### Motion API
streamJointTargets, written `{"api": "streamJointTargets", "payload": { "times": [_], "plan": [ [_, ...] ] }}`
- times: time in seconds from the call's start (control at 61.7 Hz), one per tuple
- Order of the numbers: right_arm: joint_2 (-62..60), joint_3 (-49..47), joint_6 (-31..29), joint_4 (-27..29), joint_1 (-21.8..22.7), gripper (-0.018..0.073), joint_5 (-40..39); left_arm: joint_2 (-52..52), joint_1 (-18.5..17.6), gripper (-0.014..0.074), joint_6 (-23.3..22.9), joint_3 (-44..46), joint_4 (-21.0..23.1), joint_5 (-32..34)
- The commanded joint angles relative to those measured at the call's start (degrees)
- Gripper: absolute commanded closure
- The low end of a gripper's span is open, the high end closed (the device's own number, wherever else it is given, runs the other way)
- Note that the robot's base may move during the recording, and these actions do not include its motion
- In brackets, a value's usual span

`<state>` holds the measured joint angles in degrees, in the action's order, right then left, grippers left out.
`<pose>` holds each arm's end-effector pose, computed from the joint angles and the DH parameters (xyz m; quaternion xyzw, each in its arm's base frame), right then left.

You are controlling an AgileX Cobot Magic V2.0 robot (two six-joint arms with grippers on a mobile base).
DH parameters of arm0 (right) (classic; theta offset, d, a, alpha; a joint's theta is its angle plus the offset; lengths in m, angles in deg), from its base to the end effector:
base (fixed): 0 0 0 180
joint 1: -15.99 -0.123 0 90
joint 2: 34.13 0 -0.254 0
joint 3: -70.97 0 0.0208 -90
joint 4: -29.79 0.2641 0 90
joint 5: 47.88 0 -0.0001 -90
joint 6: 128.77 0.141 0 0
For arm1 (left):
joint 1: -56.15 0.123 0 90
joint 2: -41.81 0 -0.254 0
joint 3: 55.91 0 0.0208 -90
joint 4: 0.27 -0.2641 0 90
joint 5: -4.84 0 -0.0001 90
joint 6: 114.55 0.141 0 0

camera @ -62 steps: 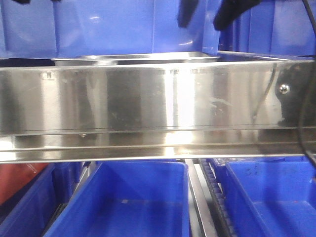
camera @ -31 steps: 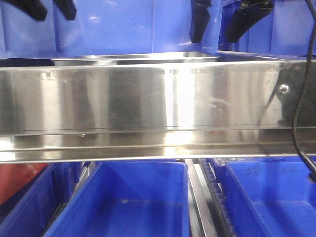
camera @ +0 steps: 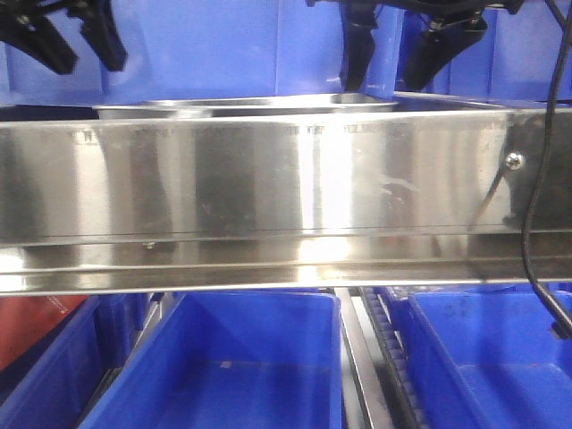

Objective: Stack silver trays without gaps
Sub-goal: 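Lower both grippers onto opposite rims of the silver tray, then close both grippers on the tray rims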

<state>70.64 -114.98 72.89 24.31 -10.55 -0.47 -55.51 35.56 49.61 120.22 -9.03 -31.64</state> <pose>0.3688 0.1731 0.2319 -0.0614 0.9540 0.0791 0.2824 0.3701 -0.1254 0.2407 0.0794 0.9273 -0.0512 0.3621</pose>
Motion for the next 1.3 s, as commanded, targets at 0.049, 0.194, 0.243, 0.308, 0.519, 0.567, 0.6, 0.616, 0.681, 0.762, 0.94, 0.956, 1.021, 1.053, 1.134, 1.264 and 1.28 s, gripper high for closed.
{"api": "streamJointTargets", "payload": {
  "times": [0.049, 0.194, 0.243, 0.308, 0.519, 0.567, 0.6, 0.616, 0.681, 0.762, 0.94, 0.956, 1.021, 1.053, 1.134, 1.264, 1.28],
  "plan": [
    [0.0, -0.5, -0.1, -0.9, 0.1, 0.0284, -1.9, -1.5, 0.0, 0.0351, 0.6, 0.5, 0.7, 2.9],
    [0.2, -0.5, -0.1, -0.9, 0.1, 0.0284, -2.9, -3.8, 0.0, 0.0351, 0.8, 0.5, 0.9, 3.0],
    [0.4, -0.5, -0.1, -0.9, 0.1, 0.0284, -2.9, -4.4, 0.0, 0.0351, 0.8, 0.5, 1.1, 3.1],
    [0.8, -0.5, -0.1, -0.9, 0.1, 0.0284, -2.8, -5.3, 0.0, 0.0351, 0.8, 0.6, 1.1, 3.1],
    [2.0, -0.5, -0.1, -0.9, 0.1, 0.0284, -2.6, -5.6, 0.0, 0.0351, 0.8, 0.9, 2.1, 4.1],
    [2.3, -0.5, 0.0, -0.9, 0.1, 0.0284, -2.7, -5.6, 0.0, 0.0351, 0.8, 1.0, 2.1, 4.7],
    [2.4, -0.5, 0.0, -0.9, 0.1, 0.0284, -2.8, -5.7, 0.0, 0.0351, 0.8, 1.0, 2.1, 5.0],
    [2.5, -0.5, 0.0, -0.9, 0.1, 0.0284, -2.8, -5.7, 0.0, 0.0351, 0.8, 1.1, 2.1, 5.1],
    [2.8, -0.5, 0.1, -0.9, 0.1, 0.0284, -3.0, -6.1, 0.0, 0.0351, 0.8, 1.4, 2.1, 5.1],
    [2.9, -0.5, 0.2, -0.9, 0.1, 0.0284, -3.4, -6.7, 0.0, 0.0351, 0.8, 1.9, 3.4, 4.7],
    [3.0, -0.5, 1.0, -0.9, 0.1, 0.0284, -4.8, -8.0, -0.1, 0.0351, 0.8, 1.9, 4.6, 4.9],
    [3.0, -0.5, 1.1, -0.9, 0.1, 0.0284, -4.9, -8.1, -0.1, 0.0351, 0.8, 1.9, 4.6, 4.7],
    [3.3, -0.5, 1.3, -0.9, 0.1, 0.0284, -4.9, -8.3, -0.1, 0.0351, 0.8, 1.9, 4.6, 4.6],
    [3.4, -0.5, 1.3, -0.9, 0.1, 0.0284, -4.9, -8.6, -0.1, 0.0351, 0.8, 1.9, 4.6, 4.5],
    [3.7, -0.5, 1.3, -0.9, 0.2, 0.0284, -4.6, -8.7, -0.1, 0.0351, 0.8, 1.9, 4.6, 4.4],
    [3.8, -0.5, 1.3, -0.9, 0.2, 0.0284, -4.9, -8.7, -0.1, 0.0351, 0.8, 1.9, 4.6, 4.4],
    [3.9, -0.5, 1.3, -0.9, 0.3, 0.0284, -5.0, -8.7, -0.1, 0.0351, 0.8, 1.9, 4.6, 4.4]
  ]
}}
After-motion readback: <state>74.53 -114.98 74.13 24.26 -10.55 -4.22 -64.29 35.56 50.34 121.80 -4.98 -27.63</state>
